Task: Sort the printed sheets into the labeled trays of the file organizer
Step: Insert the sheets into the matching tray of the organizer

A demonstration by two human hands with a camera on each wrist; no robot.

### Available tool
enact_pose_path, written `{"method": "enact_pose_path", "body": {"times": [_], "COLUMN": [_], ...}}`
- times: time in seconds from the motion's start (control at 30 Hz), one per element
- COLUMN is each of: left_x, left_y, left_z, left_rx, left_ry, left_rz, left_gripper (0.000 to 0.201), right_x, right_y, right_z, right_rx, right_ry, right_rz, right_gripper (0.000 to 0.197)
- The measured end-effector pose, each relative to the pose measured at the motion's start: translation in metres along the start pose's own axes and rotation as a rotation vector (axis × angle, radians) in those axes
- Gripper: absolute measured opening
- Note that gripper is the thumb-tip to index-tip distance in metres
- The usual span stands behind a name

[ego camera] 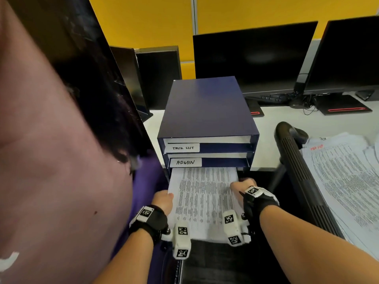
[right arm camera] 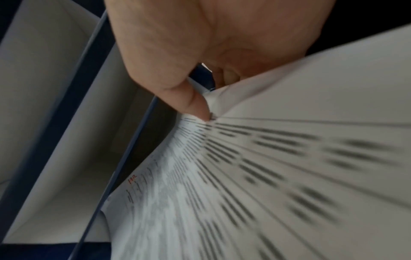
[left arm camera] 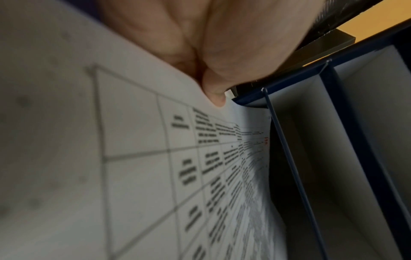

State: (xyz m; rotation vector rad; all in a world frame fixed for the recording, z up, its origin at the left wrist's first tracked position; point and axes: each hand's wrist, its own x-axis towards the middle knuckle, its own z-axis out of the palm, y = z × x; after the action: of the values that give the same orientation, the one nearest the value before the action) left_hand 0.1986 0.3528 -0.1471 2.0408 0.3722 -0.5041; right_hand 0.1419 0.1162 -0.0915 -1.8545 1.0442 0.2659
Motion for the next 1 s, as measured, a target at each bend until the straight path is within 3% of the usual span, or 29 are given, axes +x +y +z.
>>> {"method": "enact_pose_path", "body": {"times": [0.1, 0.23, 0.3, 0.37, 0.43, 0.5, 0.6, 0.87, 1.0], "left_x": [0.002, -0.003, -0.003, -0.006, -0.008, -0.011, -0.016, -0.010, -0.006], "left_y": [0.015, 0.037, 0.040, 0.044, 0.042, 0.032, 0.027, 0.038, 0.045], "left_z": [0.007, 0.008, 0.007, 0.004, 0.002, 0.002, -0.002, 0.008, 0.012], "left_rx": [-0.060, -0.080, -0.048, -0.060, -0.042, -0.014, -0.234, -0.478, -0.569], "left_ry": [0.026, 0.067, 0.084, 0.077, 0.024, -0.070, -0.168, -0.008, 0.057], "left_rz": [0.001, 0.032, 0.022, -0.019, -0.083, -0.156, -0.242, -0.152, -0.133], "left_gripper": [0.029, 0.039, 0.040, 0.035, 0.018, 0.025, 0.016, 0.005, 0.028], "right_x": [-0.006, -0.010, -0.003, 0.001, 0.005, 0.010, 0.015, 0.022, 0.011], "right_y": [0.015, 0.021, 0.020, 0.015, 0.012, 0.008, -0.002, 0.001, 0.009], "right_z": [0.001, 0.009, 0.013, 0.012, 0.010, 0.010, 0.011, 0.016, 0.015], "right_rx": [-0.005, 0.039, 0.096, 0.122, 0.146, 0.172, 0.175, 0.282, 0.380], "right_ry": [-0.035, -0.062, -0.032, -0.037, -0.025, 0.012, 0.033, 0.043, -0.036], "right_rz": [0.085, 0.124, 0.104, 0.083, 0.081, 0.073, 0.065, 0.081, 0.220], "right_gripper": [0.045, 0.031, 0.048, 0.051, 0.051, 0.055, 0.057, 0.057, 0.033]}}
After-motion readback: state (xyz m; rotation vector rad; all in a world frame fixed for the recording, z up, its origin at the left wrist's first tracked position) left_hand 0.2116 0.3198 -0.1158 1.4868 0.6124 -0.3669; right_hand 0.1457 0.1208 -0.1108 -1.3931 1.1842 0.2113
